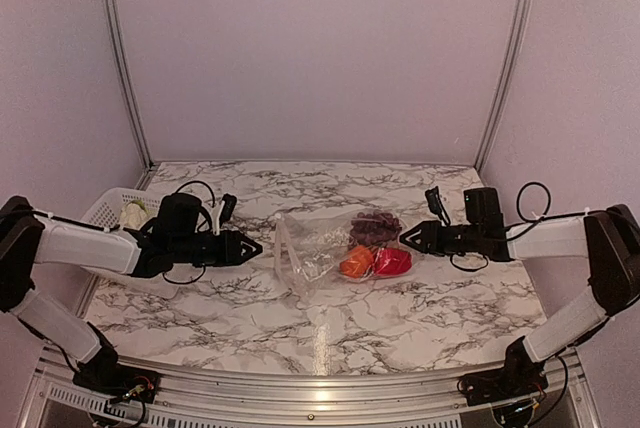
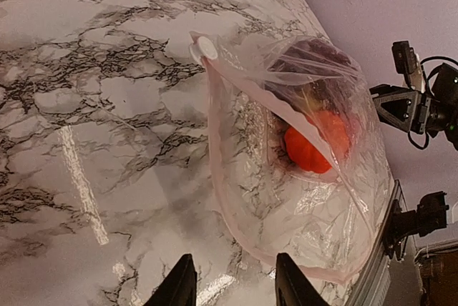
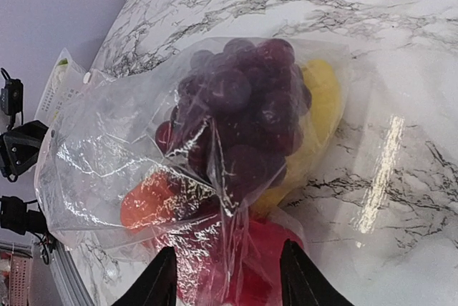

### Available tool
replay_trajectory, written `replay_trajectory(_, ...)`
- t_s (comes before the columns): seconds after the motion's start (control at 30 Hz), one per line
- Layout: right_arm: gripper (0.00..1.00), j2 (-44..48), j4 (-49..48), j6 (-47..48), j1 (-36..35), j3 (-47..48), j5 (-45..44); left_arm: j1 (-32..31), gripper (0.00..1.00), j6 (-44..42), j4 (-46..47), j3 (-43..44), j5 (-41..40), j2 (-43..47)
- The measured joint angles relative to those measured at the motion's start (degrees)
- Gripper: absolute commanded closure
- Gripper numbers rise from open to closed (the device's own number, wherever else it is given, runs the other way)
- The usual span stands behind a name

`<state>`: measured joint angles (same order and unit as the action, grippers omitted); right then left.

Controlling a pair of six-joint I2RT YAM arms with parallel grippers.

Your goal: Open the zip-top bag and remove the fake food

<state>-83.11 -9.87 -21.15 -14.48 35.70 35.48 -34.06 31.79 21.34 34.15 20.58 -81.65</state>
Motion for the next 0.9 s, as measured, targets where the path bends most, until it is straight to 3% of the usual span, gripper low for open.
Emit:
replay_trajectory(0.33, 0.67, -2.56, 0.46, 0.22, 0.02, -0.74, 0.11, -9.05, 0.69, 3.21, 10.47, 10.10, 1.92, -16.85)
replay_trajectory(0.6, 0.80, -4.52, -1.68, 0.13, 0.04, -1.55, 1.46, -11.80, 0.69, 6.88, 17.92, 17.33, 3.02, -28.28)
replay_trajectory(0.9, 0.98, -6.27, -3.48, 0.26, 0.13, -1.84, 2.64, -13.70, 0.56, 8.83, 19.80, 27.65, 3.76, -37.40)
